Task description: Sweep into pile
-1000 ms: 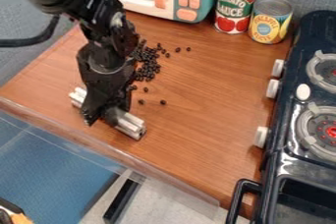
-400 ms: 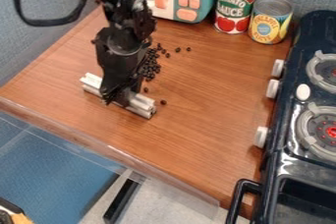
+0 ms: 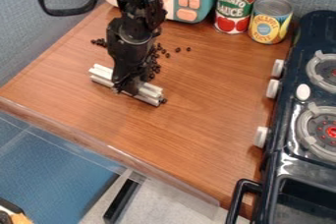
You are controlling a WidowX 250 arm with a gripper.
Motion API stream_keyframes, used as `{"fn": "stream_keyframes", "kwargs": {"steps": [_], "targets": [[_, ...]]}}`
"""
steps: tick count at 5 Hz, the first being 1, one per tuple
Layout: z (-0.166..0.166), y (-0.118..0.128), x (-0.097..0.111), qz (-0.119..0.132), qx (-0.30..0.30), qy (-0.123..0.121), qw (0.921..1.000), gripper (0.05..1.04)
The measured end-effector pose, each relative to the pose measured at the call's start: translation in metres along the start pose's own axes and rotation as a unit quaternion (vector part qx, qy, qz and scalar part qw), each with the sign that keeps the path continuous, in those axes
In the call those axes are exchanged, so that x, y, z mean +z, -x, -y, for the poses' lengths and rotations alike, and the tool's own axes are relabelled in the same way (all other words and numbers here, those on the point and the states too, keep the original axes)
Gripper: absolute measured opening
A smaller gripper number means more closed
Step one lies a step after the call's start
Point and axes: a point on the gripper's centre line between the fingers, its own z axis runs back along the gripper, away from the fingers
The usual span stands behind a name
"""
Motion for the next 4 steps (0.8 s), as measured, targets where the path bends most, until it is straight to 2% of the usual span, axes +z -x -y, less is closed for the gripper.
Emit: {"fn": "stream_keyframes", "kwargs": {"steps": [1,4], "targets": [[0.011,0.001,-0.002,0.000,0.013,-0.003,0.9999,0.339],[0.043,-0.001,-0.005,-0.001,0.043,0.010,0.9990,0.339]]}}
